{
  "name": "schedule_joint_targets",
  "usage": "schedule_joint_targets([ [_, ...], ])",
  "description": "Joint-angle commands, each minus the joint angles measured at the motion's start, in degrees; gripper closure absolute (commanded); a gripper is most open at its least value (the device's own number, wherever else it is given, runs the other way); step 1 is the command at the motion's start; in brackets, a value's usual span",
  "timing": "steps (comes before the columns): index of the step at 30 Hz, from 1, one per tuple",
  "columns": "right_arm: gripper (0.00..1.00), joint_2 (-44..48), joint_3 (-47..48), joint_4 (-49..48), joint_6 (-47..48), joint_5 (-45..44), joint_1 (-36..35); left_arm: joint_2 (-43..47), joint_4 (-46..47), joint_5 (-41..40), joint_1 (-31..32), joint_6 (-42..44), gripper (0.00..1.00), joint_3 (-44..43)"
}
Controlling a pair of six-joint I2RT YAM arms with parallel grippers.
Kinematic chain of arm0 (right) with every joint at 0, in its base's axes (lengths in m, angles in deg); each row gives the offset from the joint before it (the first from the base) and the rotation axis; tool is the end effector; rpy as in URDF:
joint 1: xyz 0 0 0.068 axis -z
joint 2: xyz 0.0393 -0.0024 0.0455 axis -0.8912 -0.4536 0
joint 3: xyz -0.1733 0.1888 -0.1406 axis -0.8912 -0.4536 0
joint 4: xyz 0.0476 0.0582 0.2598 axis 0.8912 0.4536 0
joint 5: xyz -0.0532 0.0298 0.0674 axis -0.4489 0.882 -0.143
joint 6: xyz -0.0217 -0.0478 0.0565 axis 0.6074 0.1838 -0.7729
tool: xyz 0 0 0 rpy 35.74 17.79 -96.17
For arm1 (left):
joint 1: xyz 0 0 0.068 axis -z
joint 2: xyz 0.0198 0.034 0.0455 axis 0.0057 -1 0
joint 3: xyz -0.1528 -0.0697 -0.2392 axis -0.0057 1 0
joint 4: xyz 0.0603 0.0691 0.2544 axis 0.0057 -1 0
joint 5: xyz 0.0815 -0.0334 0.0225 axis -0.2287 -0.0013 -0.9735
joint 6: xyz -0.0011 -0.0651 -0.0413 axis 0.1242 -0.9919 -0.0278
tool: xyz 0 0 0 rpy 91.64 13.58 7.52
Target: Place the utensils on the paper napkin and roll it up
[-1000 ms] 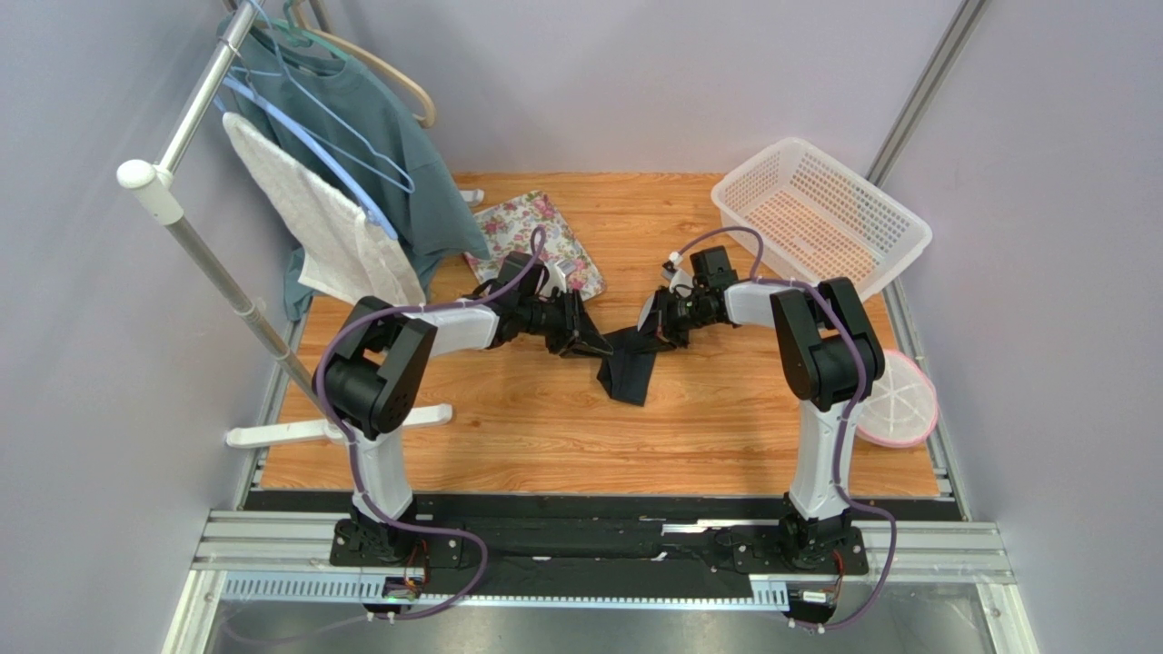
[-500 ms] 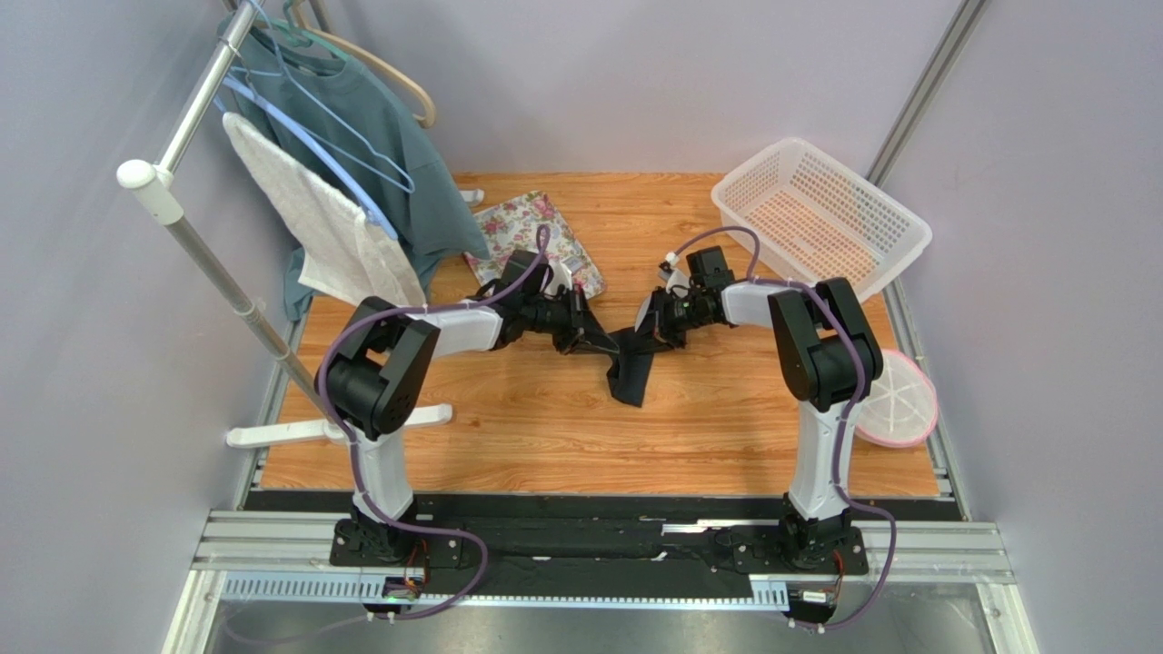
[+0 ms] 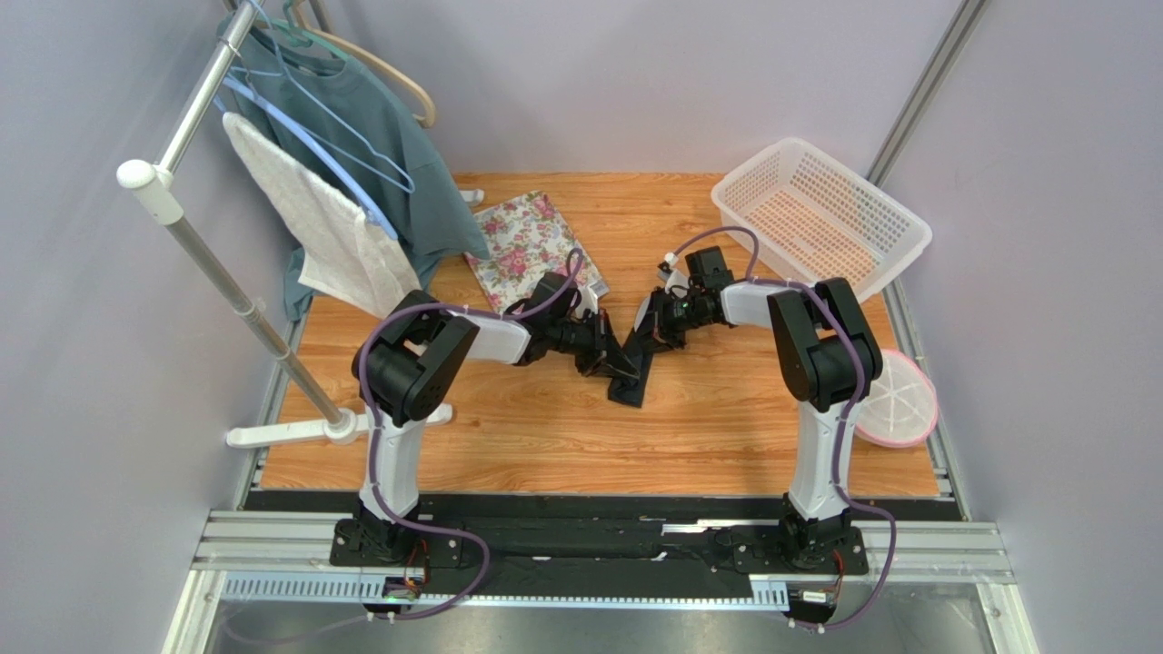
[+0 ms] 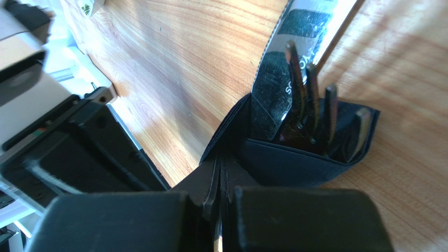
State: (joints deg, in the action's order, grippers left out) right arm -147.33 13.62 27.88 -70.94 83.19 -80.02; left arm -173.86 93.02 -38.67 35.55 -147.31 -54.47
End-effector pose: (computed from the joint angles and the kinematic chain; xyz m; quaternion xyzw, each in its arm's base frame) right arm 0.3832 0.1653 0.0995 0.0084 0.9047 0.4228 0.0517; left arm 0.3263 -0.2865 0.1129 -0.0062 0.8531 -0.5211 0.0239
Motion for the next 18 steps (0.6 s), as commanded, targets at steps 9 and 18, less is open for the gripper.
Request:
schedule_joint_targets([
  [9, 1.00, -0.6, -2.5, 1.7, 2.0, -7.2, -3.0, -0.1, -9.1, -5.0, -0.1, 7.2, 1.00, 1.2],
  [18, 0.94, 4.2, 3.4, 8.7, 3.7, -5.3, -1.5, -1.6, -13.0, -6.1, -1.3, 7.9, 1.00, 0.7],
])
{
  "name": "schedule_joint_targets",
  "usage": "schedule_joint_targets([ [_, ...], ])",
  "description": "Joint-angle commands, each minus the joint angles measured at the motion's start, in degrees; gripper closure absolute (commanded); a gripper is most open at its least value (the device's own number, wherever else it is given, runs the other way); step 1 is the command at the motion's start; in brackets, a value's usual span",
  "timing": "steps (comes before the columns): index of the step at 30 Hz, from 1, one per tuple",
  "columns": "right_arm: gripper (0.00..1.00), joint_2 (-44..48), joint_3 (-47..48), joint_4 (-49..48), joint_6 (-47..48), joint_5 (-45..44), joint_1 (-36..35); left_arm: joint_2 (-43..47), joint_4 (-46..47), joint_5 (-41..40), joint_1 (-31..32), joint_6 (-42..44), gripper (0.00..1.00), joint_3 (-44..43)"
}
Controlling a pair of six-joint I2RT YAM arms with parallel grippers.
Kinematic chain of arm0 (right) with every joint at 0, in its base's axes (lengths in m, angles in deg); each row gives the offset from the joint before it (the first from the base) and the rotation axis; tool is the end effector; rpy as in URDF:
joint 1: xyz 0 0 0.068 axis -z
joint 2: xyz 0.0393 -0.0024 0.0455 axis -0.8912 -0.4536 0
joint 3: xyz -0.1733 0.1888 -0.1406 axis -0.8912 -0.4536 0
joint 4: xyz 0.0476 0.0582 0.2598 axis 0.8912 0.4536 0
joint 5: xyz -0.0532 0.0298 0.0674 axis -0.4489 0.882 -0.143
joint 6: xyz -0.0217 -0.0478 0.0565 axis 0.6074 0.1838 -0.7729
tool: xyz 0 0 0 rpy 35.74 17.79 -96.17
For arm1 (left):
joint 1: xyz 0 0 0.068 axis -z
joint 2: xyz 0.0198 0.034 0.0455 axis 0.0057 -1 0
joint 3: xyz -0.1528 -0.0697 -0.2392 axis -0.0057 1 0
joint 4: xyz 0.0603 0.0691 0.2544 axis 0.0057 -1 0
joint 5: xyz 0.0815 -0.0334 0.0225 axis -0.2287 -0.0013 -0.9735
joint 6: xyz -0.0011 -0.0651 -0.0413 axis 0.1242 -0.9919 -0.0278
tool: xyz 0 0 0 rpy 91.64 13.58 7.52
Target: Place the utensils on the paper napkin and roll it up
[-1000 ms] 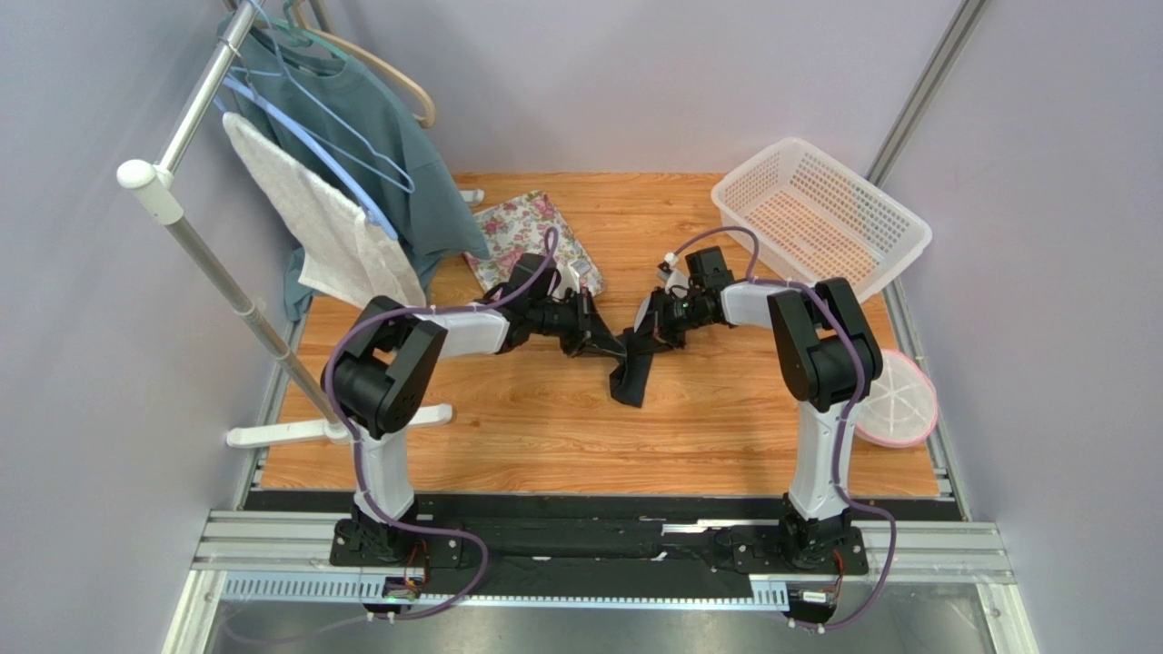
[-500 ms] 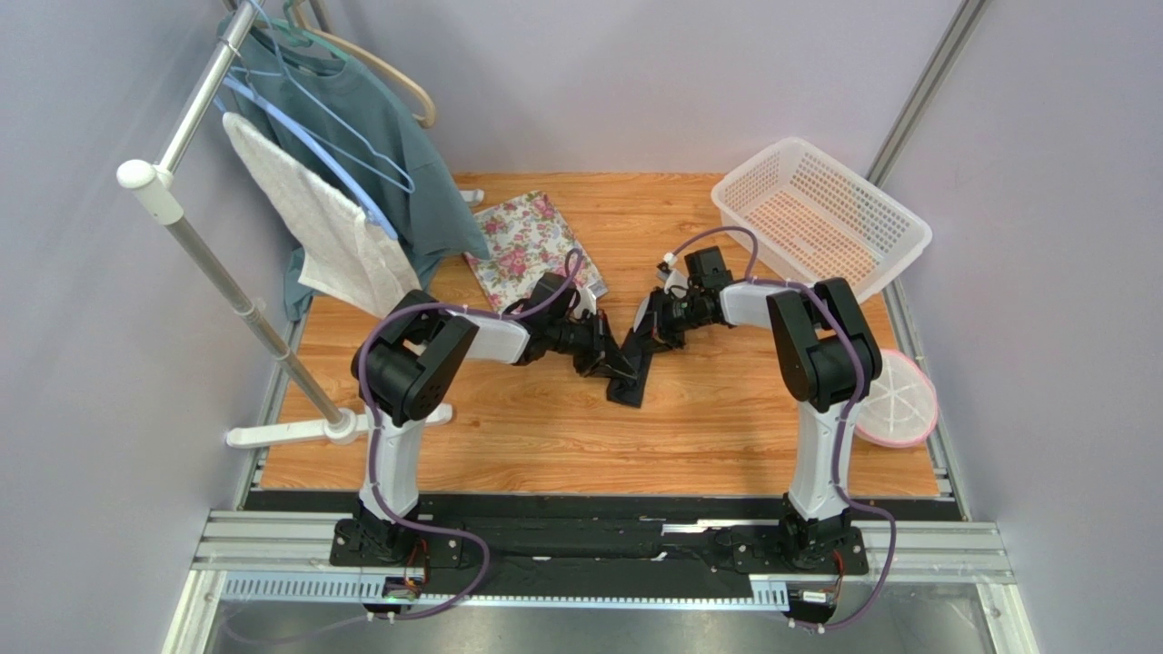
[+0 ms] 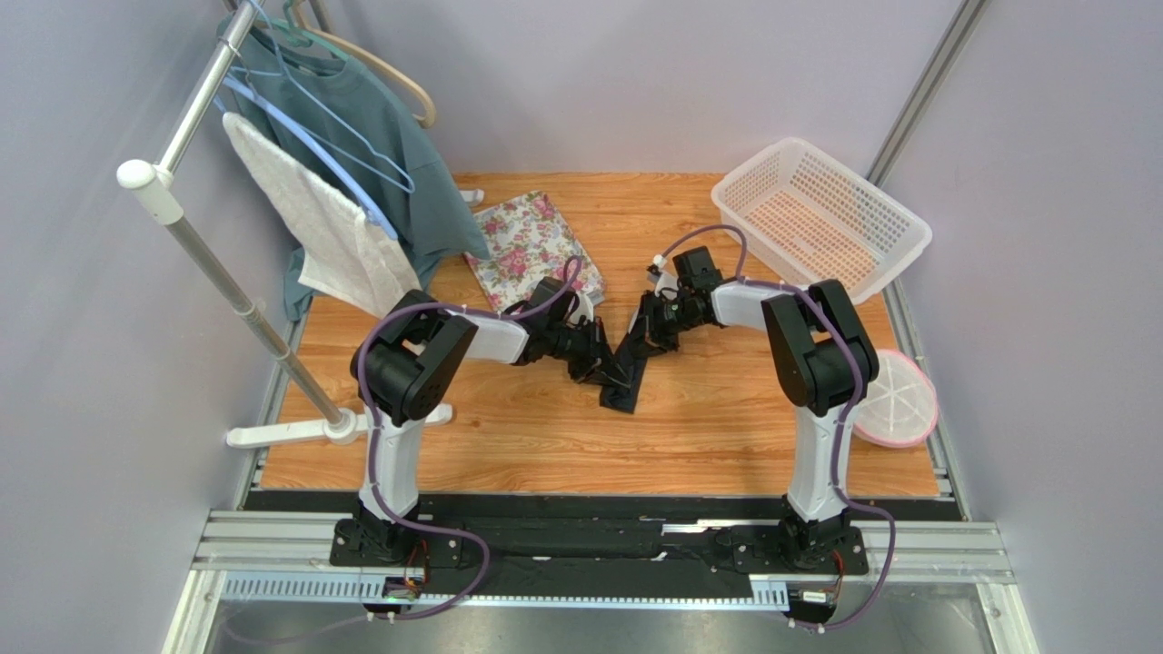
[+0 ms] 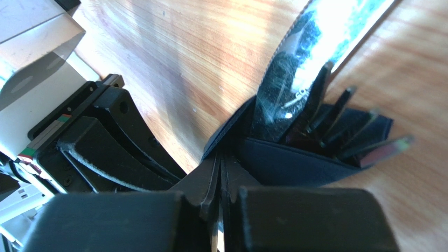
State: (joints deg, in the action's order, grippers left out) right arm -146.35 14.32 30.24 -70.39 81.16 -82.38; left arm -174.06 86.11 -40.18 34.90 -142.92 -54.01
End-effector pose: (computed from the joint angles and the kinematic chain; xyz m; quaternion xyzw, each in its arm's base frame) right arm 0.3763 0.1792 0.1059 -0.0081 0.9118 0.4078 0.0478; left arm 0.3209 -0.2753 0.0978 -0.0101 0.8768 -0.4807 0.0087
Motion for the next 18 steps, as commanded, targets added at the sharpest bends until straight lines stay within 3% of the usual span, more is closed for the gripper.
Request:
schedule_joint_targets([
  [1, 0.93, 3.7, 3.1, 6.7, 3.2, -3.0, 1.1, -1.4, -6.0, -4.4, -0.6, 3.4, 1.00, 0.3],
  [8, 0.91, 6.3, 2.6, 7.7, 0.3, 1.9, 2.9, -1.7, -5.6, -4.3, -0.6, 2.9, 1.00, 0.1],
  [18, 0.98, 5.9, -2.9, 1.4, -4.2, 1.4, 3.4, -1.6, -5.1, -4.1, -0.7, 3.3, 1.00, -0.2],
])
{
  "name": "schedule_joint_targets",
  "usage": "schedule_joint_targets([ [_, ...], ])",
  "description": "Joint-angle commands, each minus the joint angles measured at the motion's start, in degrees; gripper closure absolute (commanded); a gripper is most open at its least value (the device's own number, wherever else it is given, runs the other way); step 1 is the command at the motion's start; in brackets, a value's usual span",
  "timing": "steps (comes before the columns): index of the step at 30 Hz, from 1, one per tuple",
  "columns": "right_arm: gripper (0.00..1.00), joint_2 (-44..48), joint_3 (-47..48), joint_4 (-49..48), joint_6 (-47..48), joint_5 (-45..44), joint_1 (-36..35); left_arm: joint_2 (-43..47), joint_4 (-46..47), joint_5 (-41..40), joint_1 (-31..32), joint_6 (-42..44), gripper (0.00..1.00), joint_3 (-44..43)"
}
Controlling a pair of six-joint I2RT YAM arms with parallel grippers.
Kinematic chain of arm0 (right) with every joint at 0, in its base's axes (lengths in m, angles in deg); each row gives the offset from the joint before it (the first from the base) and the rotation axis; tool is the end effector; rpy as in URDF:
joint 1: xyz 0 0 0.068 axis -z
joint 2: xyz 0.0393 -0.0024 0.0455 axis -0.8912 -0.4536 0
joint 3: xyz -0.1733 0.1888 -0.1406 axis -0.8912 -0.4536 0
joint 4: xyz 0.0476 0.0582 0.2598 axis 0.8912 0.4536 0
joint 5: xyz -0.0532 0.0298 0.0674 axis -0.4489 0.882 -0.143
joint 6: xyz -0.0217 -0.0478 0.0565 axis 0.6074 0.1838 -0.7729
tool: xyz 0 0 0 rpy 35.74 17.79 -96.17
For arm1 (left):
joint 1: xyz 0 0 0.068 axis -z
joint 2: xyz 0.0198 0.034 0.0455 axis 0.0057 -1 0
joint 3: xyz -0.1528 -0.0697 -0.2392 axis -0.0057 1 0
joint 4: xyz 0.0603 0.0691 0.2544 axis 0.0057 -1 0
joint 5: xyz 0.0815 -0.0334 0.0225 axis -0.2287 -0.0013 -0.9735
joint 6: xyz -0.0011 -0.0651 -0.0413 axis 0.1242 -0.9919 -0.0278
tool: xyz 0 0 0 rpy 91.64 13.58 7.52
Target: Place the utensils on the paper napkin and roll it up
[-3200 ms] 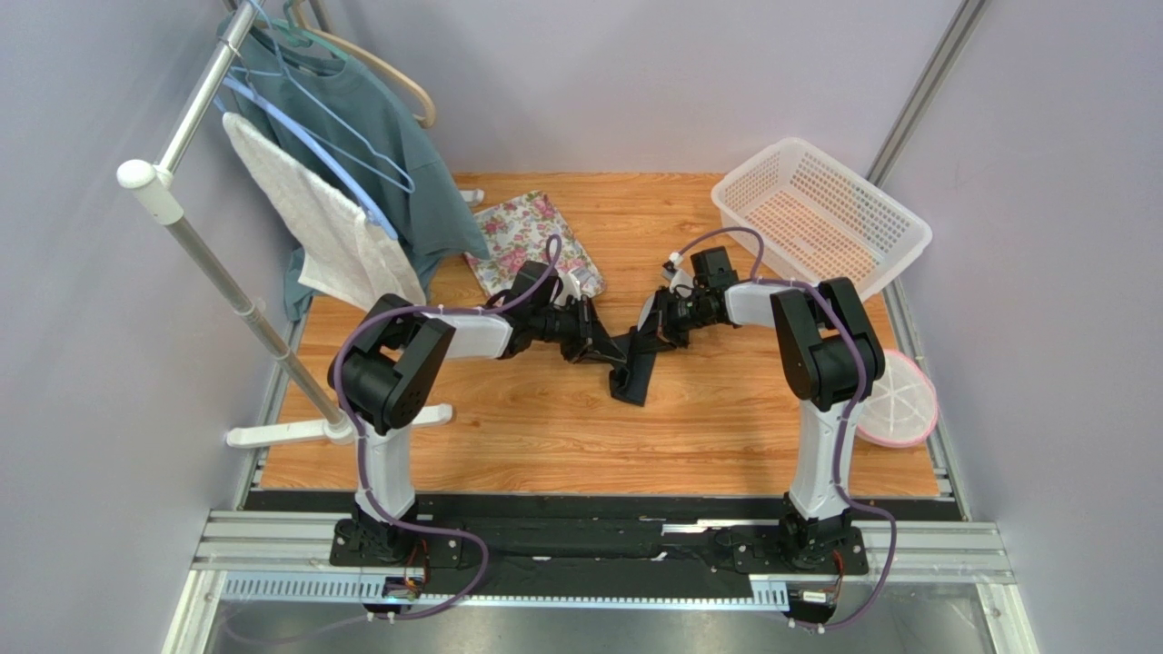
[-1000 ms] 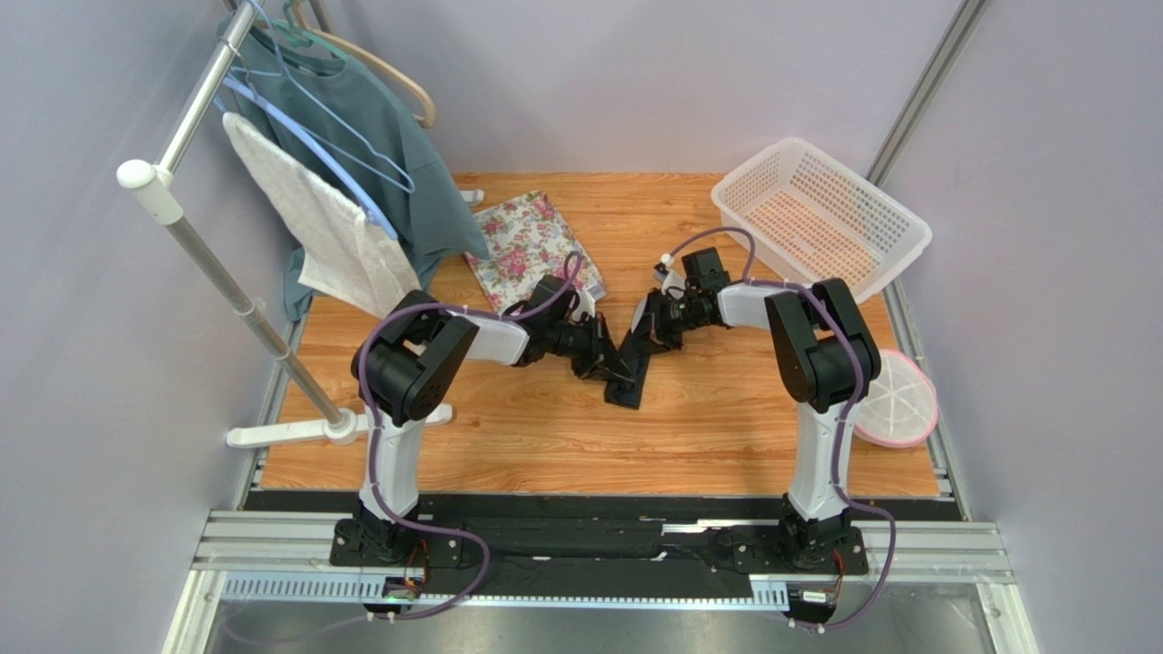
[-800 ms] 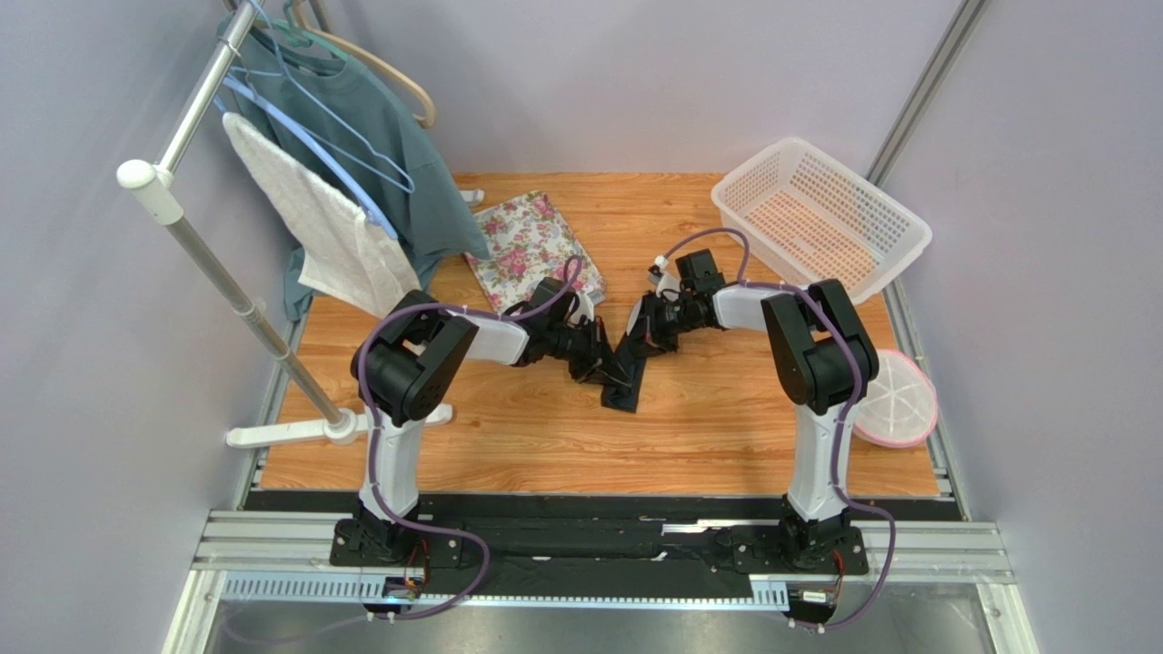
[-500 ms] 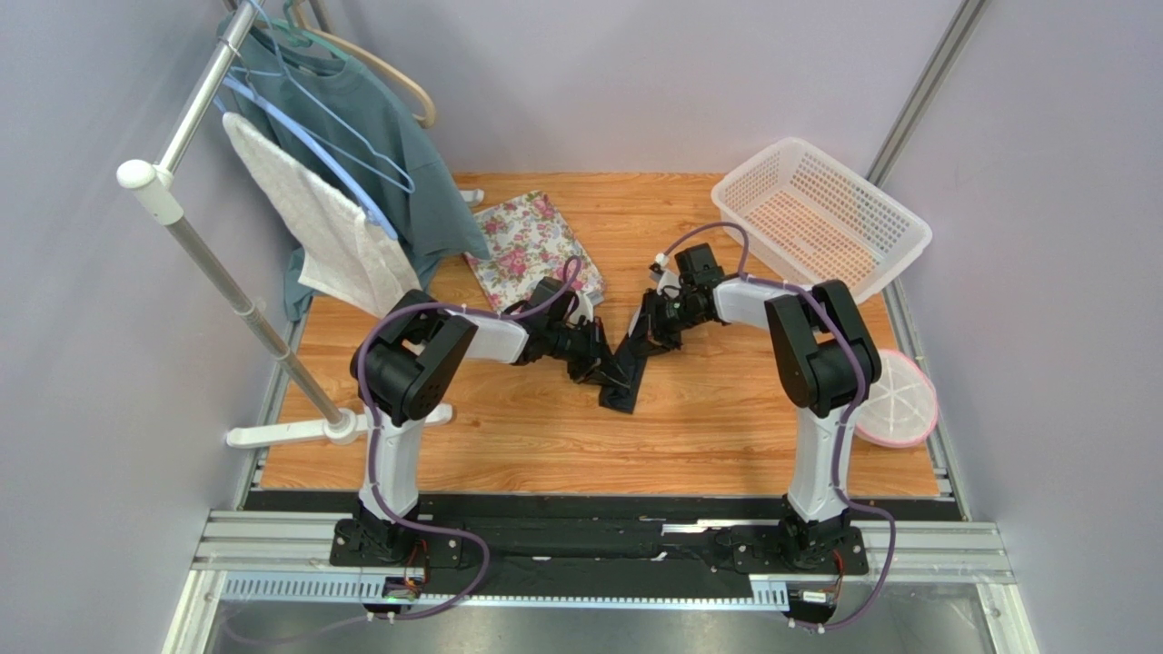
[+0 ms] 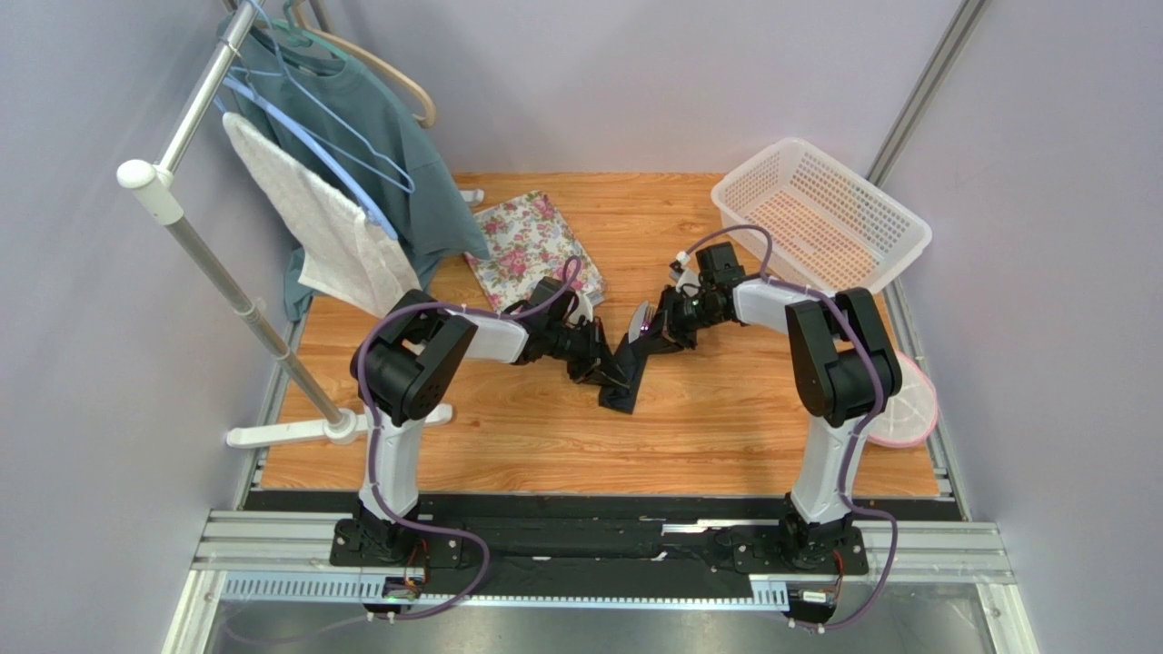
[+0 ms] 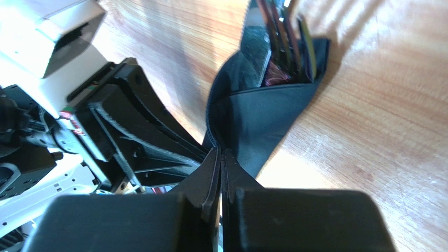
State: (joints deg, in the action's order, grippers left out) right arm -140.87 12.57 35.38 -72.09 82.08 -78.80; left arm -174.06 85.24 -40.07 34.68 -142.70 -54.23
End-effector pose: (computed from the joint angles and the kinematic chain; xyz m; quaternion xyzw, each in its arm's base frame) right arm 0.3688 0.1511 0.1305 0.0366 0.9105 0.4099 0.0403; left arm 0.3216 -0.2739 0.0976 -0.0119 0.8781 -0.4783 0.0058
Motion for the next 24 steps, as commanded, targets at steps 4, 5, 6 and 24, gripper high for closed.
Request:
schedule_joint_targets([
  [4, 0.99, -0.5, -2.2, -5.9, -3.7, -0.2, -0.1, -1.4, -4.2, -4.3, -0.3, 3.3, 1.00, 0.0],
  [5, 0.99, -0.9, -2.3, -6.4, -3.8, -0.4, -0.1, -1.4, -4.3, -4.1, -0.4, 3.4, 1.00, 0.0],
  [6, 1.00, -1.3, -2.4, -6.6, -3.9, -0.4, -0.1, -1.4, -4.1, -4.2, -0.4, 3.4, 1.00, 0.0],
  [24, 1.00, -6.3, -5.9, -8.1, -3.3, -6.4, -0.1, 5.9, -0.3, 0.1, 2.3, 0.4, 0.99, -3.5],
])
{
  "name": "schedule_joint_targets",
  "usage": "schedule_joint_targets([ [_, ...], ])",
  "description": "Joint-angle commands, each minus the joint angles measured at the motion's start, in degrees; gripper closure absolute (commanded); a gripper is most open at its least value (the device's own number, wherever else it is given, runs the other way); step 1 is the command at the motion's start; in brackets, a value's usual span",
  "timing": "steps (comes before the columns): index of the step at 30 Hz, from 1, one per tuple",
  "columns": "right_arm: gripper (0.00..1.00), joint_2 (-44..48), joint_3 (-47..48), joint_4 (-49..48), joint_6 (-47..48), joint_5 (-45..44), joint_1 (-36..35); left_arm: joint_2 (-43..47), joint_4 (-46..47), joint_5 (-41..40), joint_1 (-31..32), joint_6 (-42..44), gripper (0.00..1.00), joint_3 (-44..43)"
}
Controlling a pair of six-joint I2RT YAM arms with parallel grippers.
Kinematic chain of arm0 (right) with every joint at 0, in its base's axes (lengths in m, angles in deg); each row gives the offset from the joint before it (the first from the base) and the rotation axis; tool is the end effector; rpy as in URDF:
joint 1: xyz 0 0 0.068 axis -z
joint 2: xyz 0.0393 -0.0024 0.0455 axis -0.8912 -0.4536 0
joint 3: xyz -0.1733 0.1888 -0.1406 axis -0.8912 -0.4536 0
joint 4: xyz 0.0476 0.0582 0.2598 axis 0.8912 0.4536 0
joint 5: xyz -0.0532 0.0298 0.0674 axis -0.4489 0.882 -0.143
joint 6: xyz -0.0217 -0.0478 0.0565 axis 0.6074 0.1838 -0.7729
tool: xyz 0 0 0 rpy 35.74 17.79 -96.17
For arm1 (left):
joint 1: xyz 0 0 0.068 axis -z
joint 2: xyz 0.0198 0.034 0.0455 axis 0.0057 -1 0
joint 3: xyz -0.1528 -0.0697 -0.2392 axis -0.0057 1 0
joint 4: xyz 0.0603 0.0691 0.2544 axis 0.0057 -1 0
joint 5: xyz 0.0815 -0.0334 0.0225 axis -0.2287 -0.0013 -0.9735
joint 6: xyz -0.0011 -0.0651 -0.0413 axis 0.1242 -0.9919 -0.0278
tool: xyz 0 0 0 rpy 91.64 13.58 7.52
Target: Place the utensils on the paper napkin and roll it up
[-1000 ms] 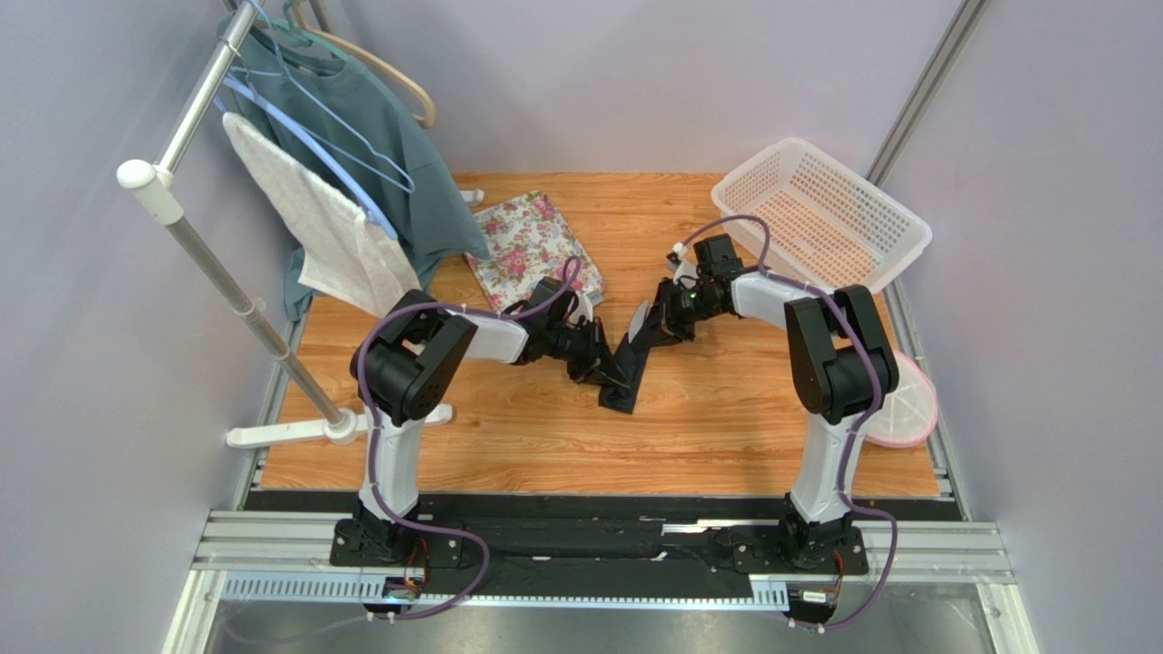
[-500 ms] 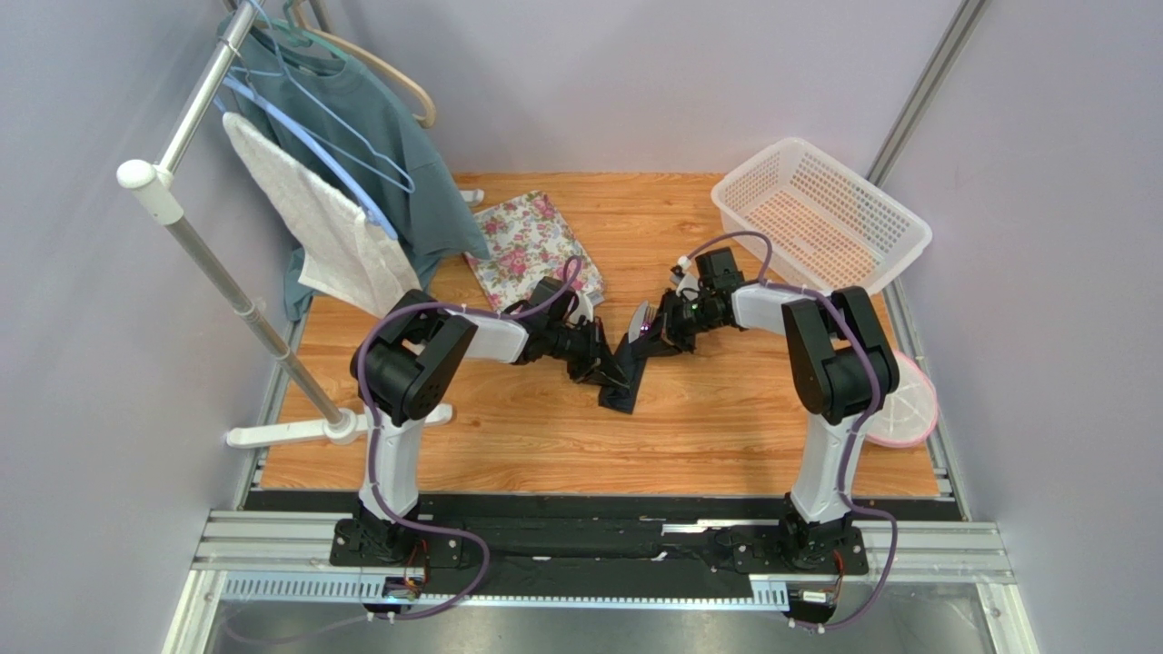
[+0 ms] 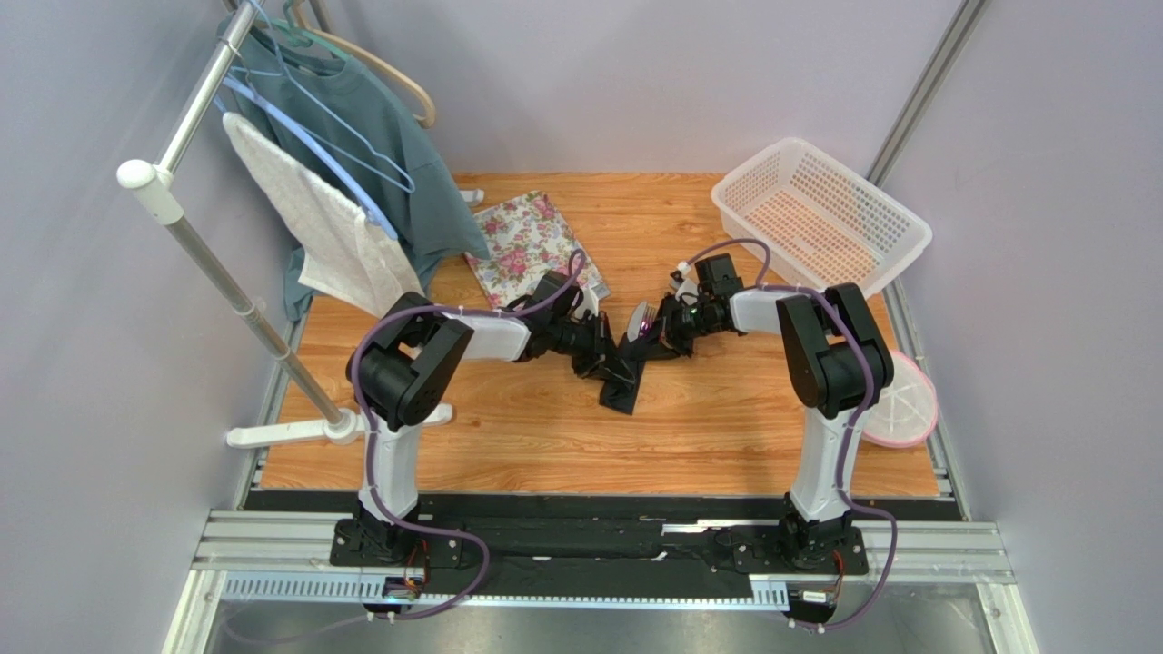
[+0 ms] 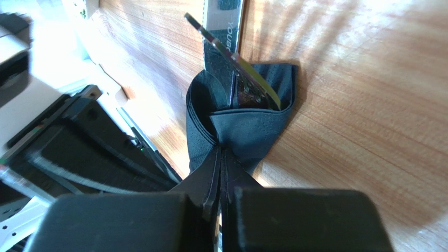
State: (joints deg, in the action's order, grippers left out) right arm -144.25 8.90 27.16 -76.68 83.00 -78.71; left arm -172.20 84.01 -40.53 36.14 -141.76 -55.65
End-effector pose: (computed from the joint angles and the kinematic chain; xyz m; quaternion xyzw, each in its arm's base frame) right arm 0.3677 0.1509 0.0994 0.0677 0.9042 0.4207 0.0292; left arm 0.3188 -0.2847 0.1156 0.0118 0.8741 -0.4852 0.0192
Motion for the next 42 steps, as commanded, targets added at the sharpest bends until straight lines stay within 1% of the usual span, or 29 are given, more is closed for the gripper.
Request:
schedule_joint_targets([
  [1, 1.00, -2.9, -2.2, 0.1, 1.2, -7.4, -0.1, 4.2, 1.1, 0.8, 1.1, -0.6, 0.99, -2.1],
  [11, 1.00, -3.1, -2.7, 0.1, 0.8, -8.9, -0.3, 2.0, 7.8, 1.6, 2.8, -2.8, 1.00, -2.6],
  [22, 1.00, -3.1, -2.8, 0.2, 0.7, -9.6, -0.3, -3.4, 9.8, 1.2, 3.2, -1.2, 1.00, -2.6],
  [28, 1.00, -3.0, -2.8, 0.3, 0.7, -9.8, -0.3, -5.9, 13.4, 2.2, 3.4, -2.4, 1.00, -1.8],
  [37, 1.00, -3.0, -2.8, 0.7, 0.8, -10.5, -0.3, -7.1, 18.9, 3.0, 3.4, -4.2, 1.00, 0.0],
  [40, 1.00, -3.2, -2.8, 0.7, 0.8, -10.3, -0.2, -8.2, 19.0, 3.2, 3.3, -4.5, 1.00, -0.3],
  [42, 1.00, -2.9, -2.6, 0.9, 1.0, -10.2, -0.3, -9.0, 19.0, 3.9, 3.0, -4.6, 0.97, -0.3],
])
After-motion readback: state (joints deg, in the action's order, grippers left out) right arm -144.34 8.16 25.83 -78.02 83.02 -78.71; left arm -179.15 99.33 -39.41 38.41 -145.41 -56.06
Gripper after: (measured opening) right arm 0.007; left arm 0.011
